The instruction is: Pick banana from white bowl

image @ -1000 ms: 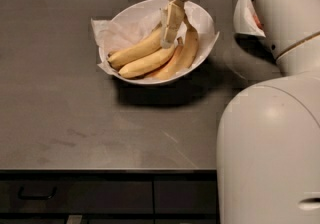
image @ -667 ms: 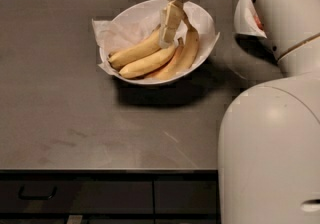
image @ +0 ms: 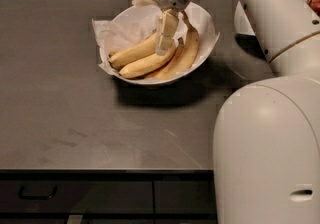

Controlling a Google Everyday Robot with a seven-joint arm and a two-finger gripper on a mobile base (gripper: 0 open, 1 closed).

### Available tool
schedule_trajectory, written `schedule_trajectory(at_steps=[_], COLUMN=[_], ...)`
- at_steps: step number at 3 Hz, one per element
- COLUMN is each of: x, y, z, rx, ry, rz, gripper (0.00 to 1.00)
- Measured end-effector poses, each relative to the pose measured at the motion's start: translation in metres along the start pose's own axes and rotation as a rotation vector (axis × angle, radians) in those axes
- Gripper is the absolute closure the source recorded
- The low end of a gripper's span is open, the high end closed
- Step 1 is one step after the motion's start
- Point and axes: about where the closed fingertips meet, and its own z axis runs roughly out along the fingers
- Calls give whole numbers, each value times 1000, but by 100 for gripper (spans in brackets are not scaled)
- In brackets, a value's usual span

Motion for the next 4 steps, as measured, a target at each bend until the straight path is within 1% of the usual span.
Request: schedule_trajectory(at_steps=[1, 2, 3, 4], x=[0, -1, 1, 3], y=[0, -7, -5, 0], z=[0, 4, 12, 20], rx=[0, 18, 9, -12], ry=[0, -6, -19, -30], rz=[0, 0, 17, 39], gripper=[19, 29, 13, 7])
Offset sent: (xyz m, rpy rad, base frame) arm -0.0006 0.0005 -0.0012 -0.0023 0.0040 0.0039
